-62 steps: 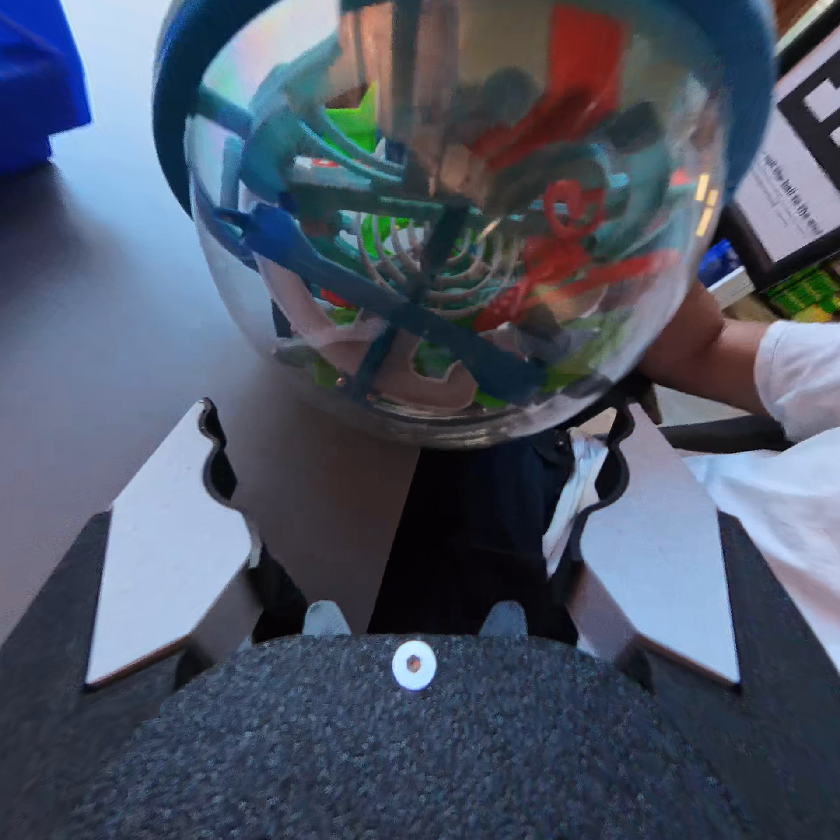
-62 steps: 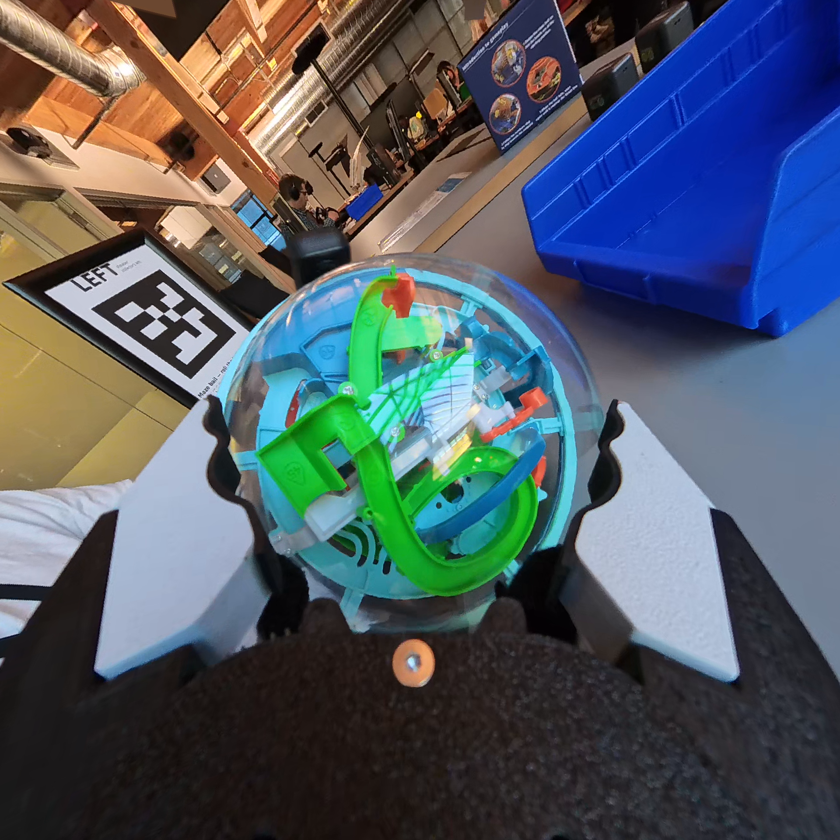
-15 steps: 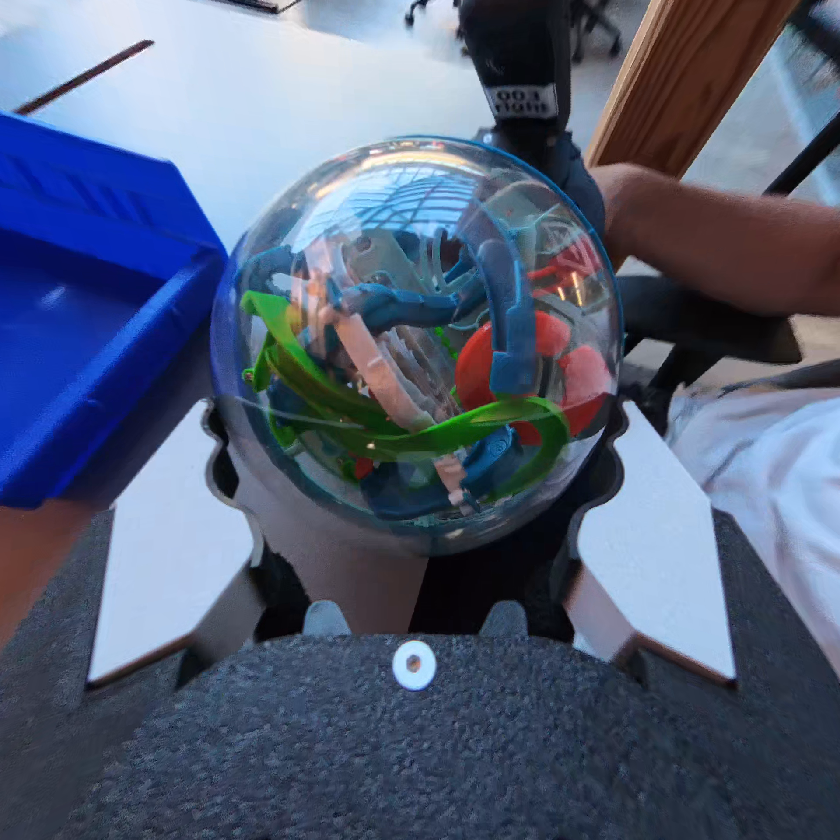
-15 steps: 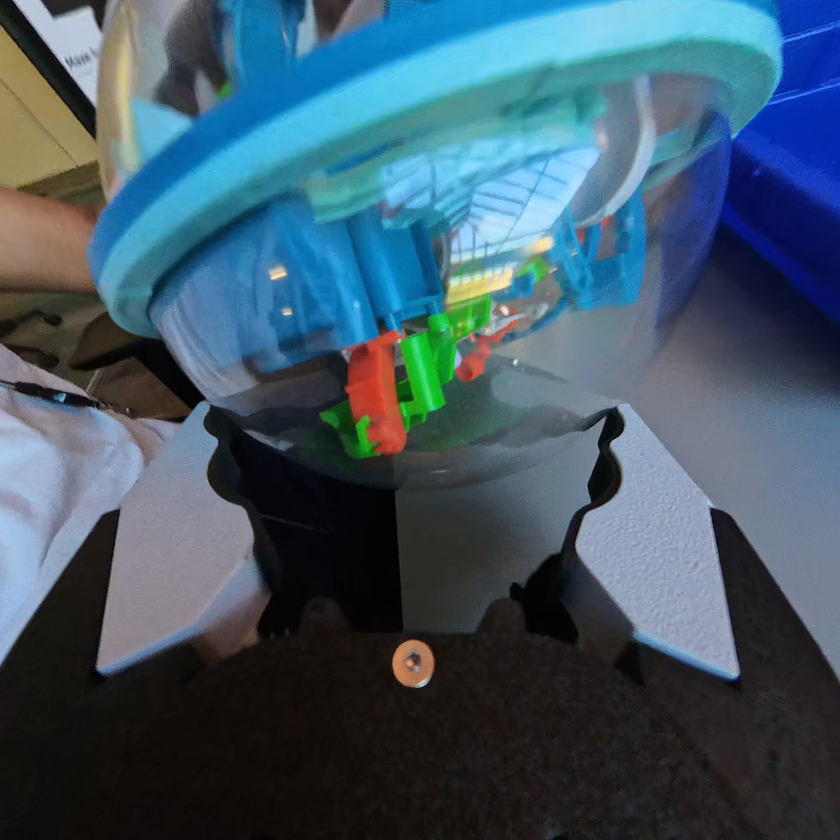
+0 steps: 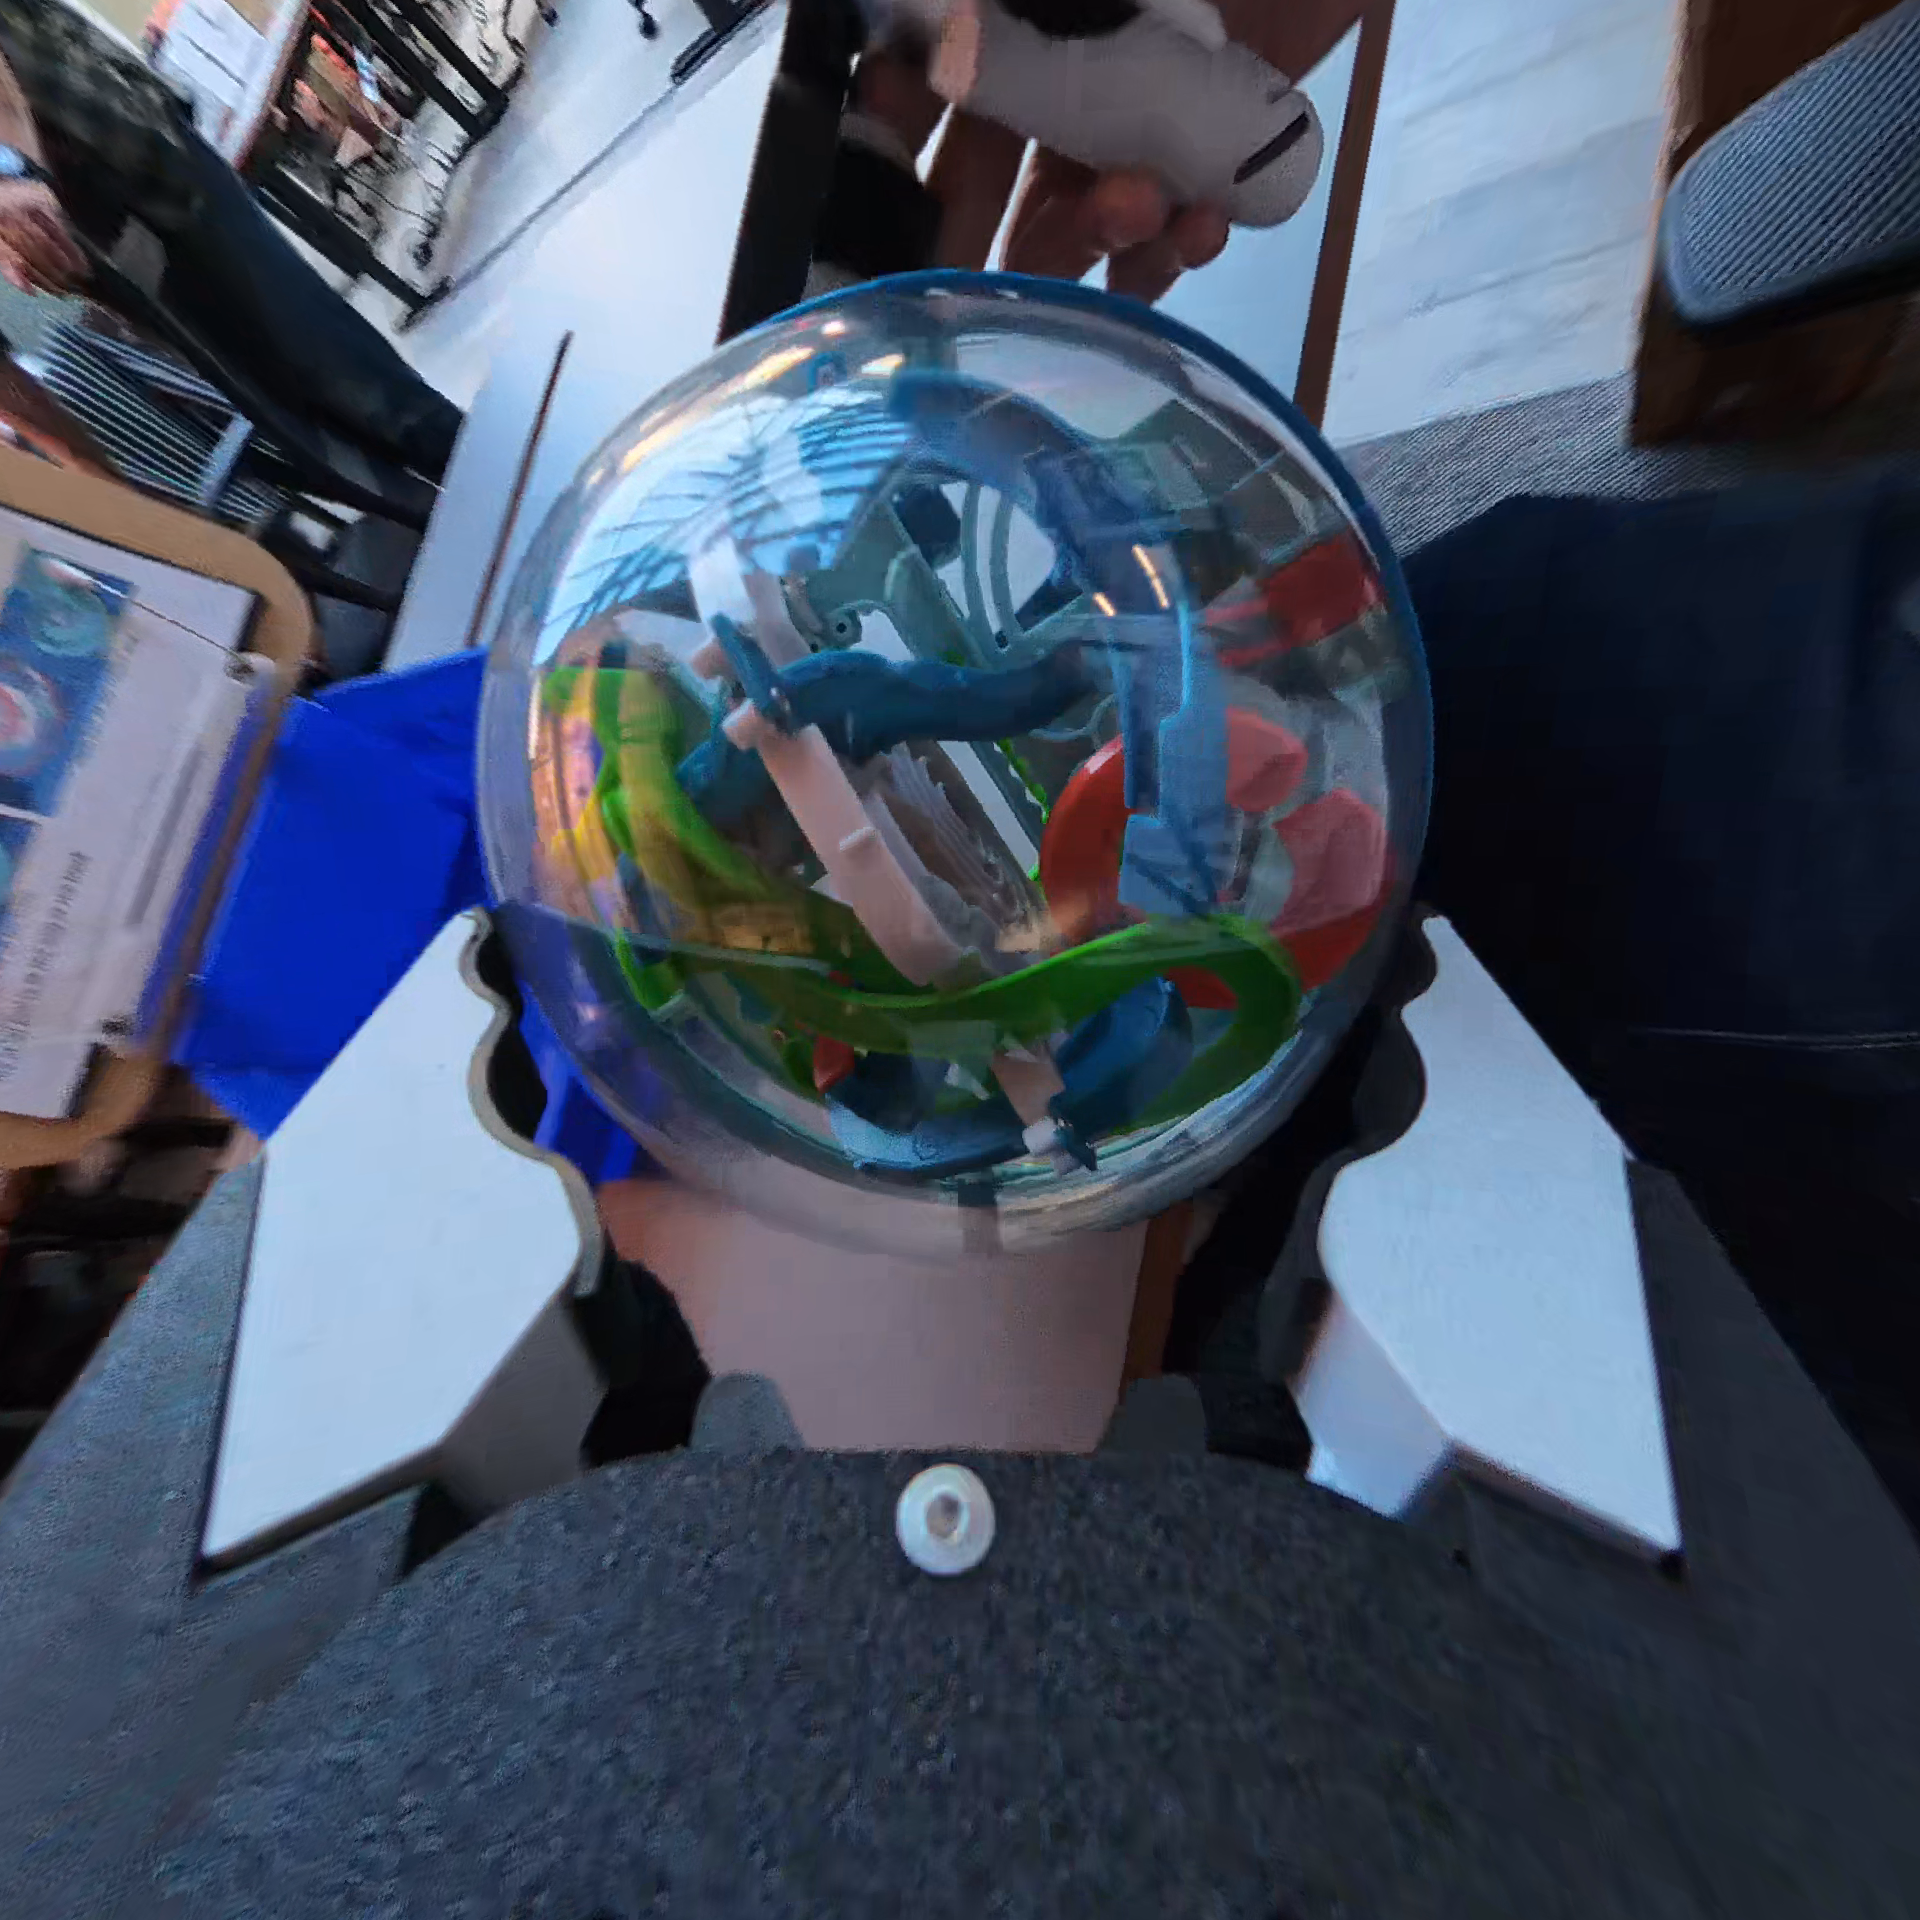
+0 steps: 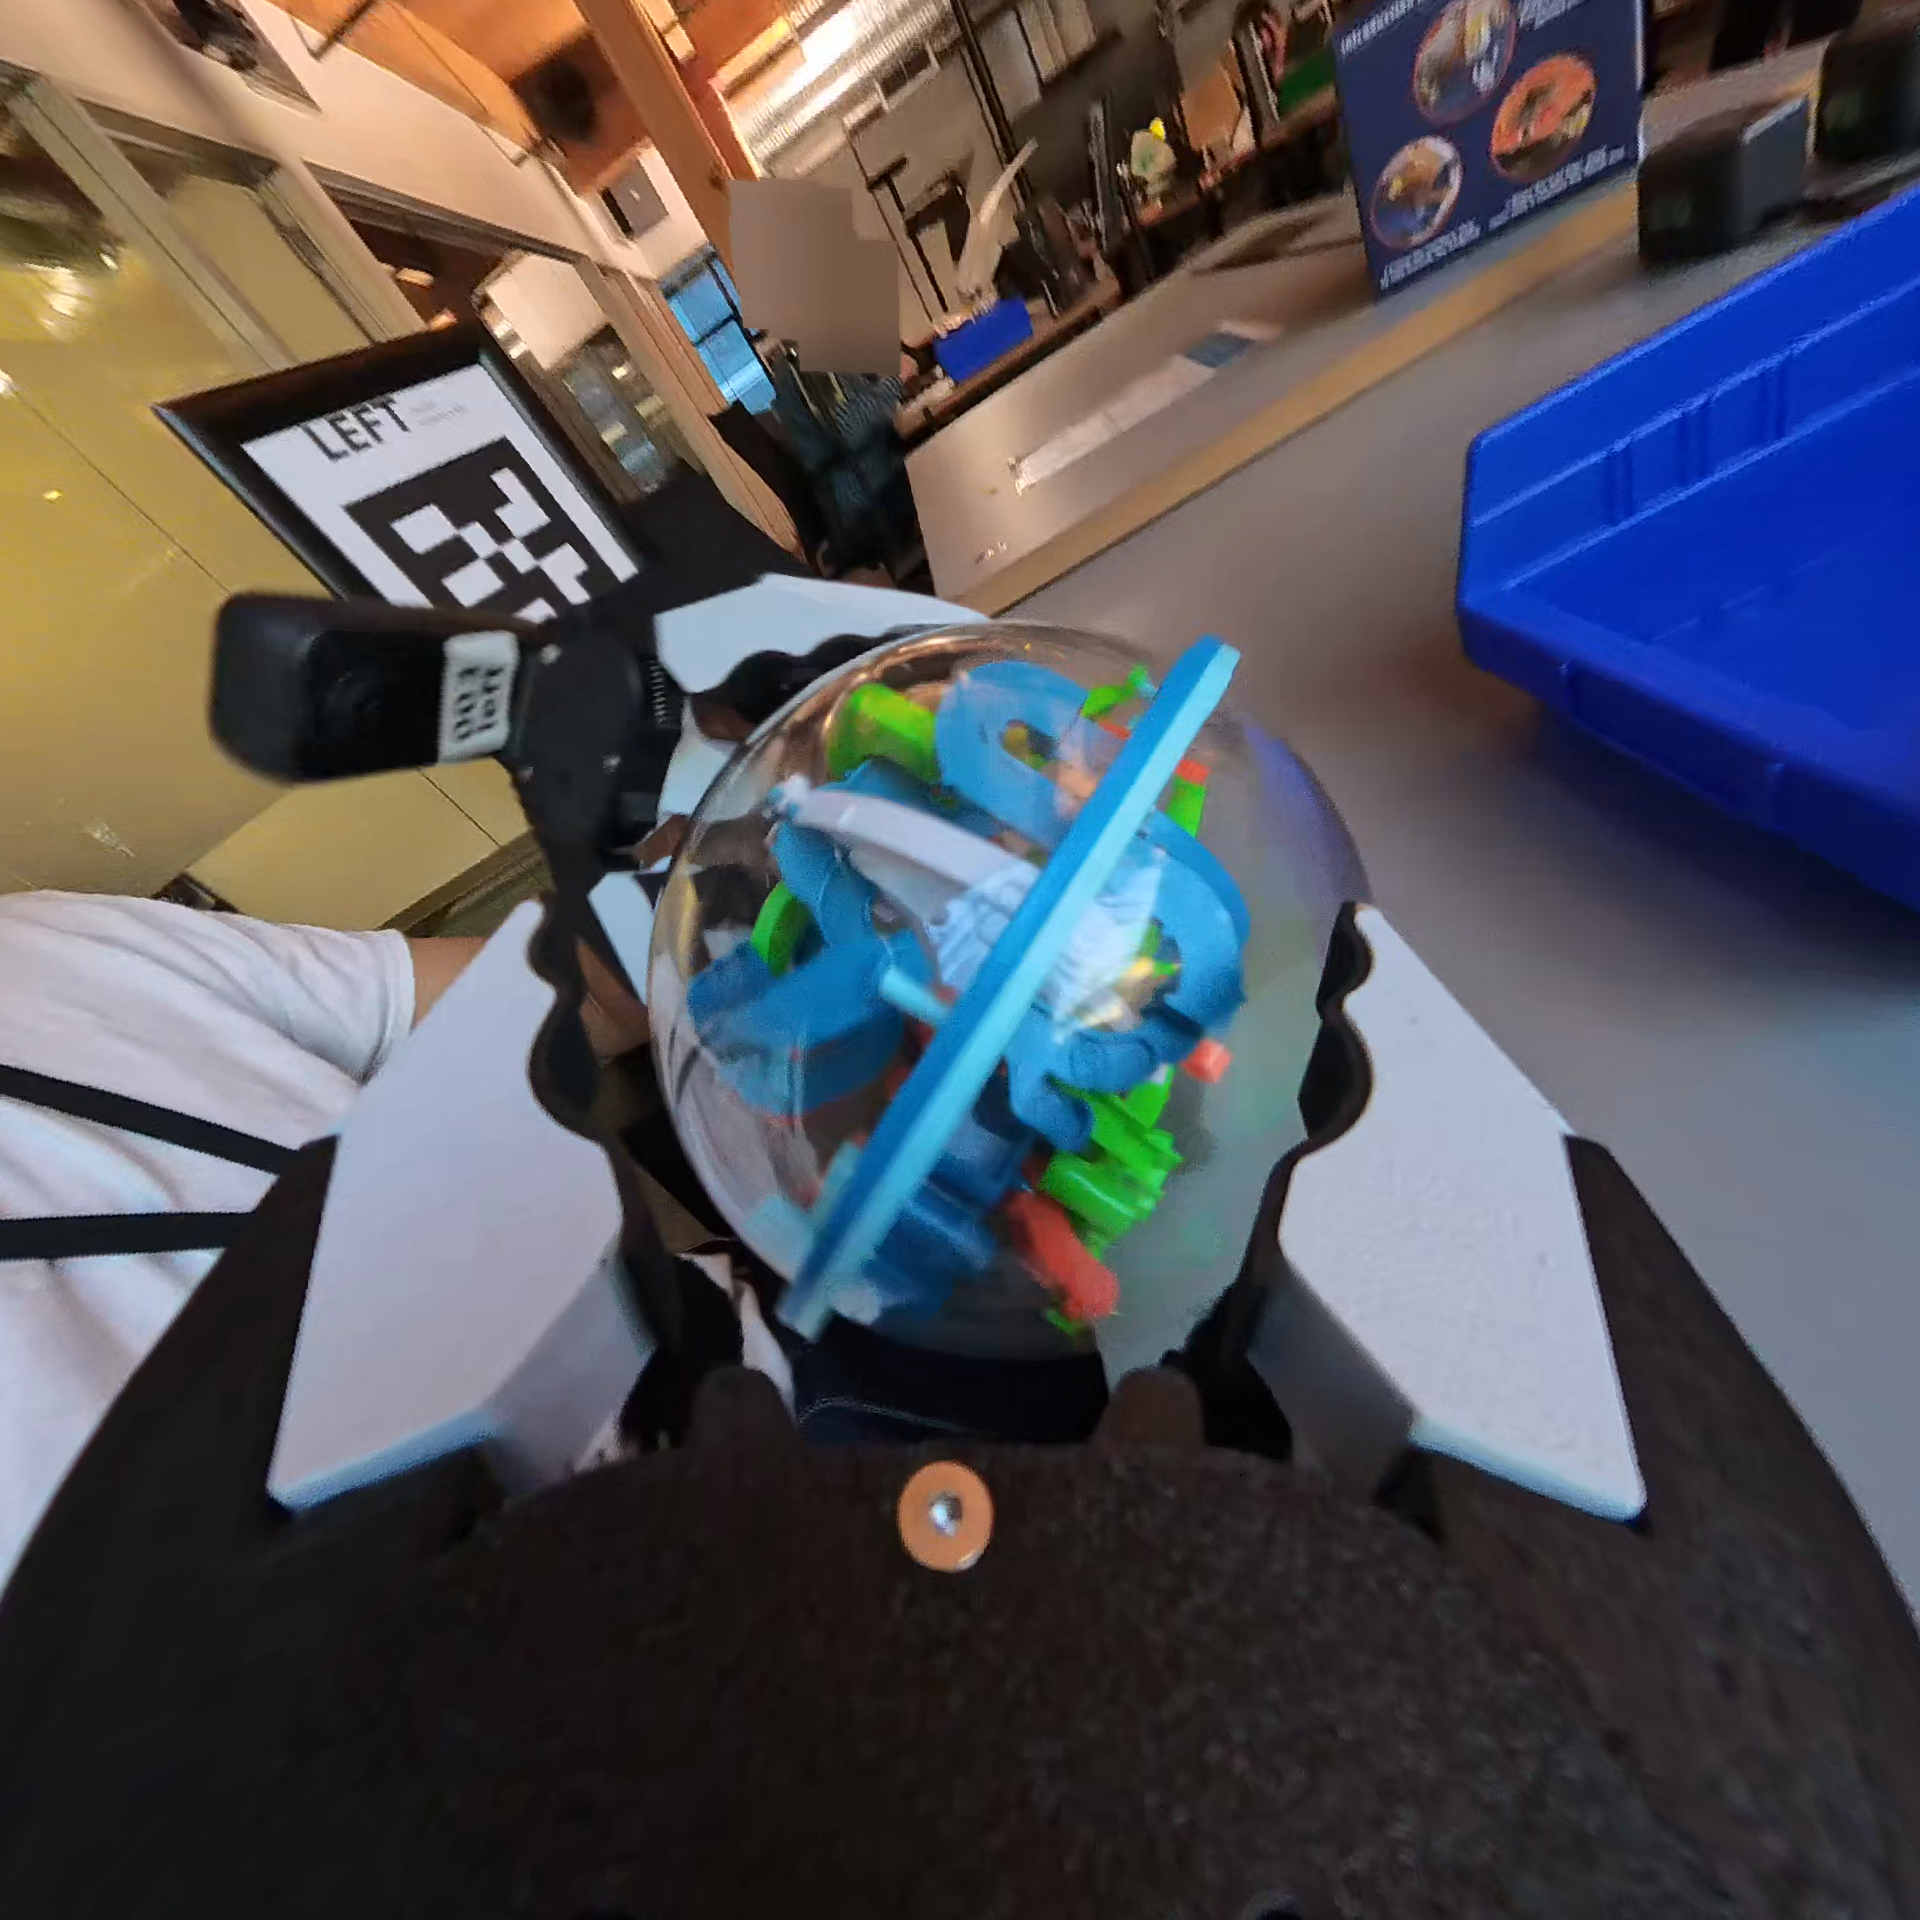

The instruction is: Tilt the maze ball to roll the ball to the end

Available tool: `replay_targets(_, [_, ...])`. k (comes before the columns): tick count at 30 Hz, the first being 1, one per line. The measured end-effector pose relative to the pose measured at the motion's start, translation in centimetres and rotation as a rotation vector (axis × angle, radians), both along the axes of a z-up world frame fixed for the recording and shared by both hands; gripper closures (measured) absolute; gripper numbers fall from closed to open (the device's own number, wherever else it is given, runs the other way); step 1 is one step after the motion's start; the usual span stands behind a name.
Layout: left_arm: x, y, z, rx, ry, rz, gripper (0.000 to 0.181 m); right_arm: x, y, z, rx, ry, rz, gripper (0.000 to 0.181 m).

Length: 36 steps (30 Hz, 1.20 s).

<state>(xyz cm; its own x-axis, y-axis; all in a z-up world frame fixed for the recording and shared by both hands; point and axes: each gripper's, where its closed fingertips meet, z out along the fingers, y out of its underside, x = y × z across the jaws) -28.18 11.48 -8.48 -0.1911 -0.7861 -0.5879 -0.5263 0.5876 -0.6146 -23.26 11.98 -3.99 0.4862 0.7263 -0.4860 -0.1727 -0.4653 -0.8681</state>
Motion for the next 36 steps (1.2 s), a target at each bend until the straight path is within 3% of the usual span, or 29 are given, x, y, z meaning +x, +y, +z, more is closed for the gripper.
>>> replay_targets(2, [0.7,-1.0,0.2,0.114,-0.026,-0.014,0.025,-0.7,0.2,-0.3,0.003,-0.027,-0.034,0.034])
replay_targets(4, [1.3,-1.7,0.4,0.14,-0.061,-0.032,0.025,-0.2,0.4,-1.1,0.005,-0.085,-0.078,0.045])
replay_targets(9, [1.6,-1.6,0.3,0.068,-0.071,0.0,0.028,1.2,0.1,-1.5,0.0,0.02,-0.088,0.045])
replay_targets(17, [1.0,-1.1,0.7,0.028,-0.085,0.01,0.036,1.9,0.2,-1.9,-0.02,0.047,-0.083,0.046])
replay_targets(19, [0.7,-0.8,0.9,-0.084,-0.112,0.0,0.037,2.4,0.4,-2.3,-0.028,0.042,-0.091,0.047])
replay_targets(23, [0.2,1.5,0.0,-0.53,-0.14,0.009,0.022,3.4,0.9,-3.9,-0.028,-0.013,-0.127,0.05])
replay_targets(26, [0.2,3.8,-0.7,-0.732,-0.205,0.032,0.023,3.8,1.5,-4.8,-0.018,-0.047,-0.153,0.064])
replay_targets(30, [0.2,6.4,-2.9,-0.785,-0.159,0.137,0.023,2.9,2.2,-5.5,-0.054,0.006,-0.134,0.07])
replay_targets(36, [-0.3,7.5,-1.9,-0.855,-0.234,0.11,0.036,3.2,3.0,-5.7,0.004,-0.037,-0.185,0.07])
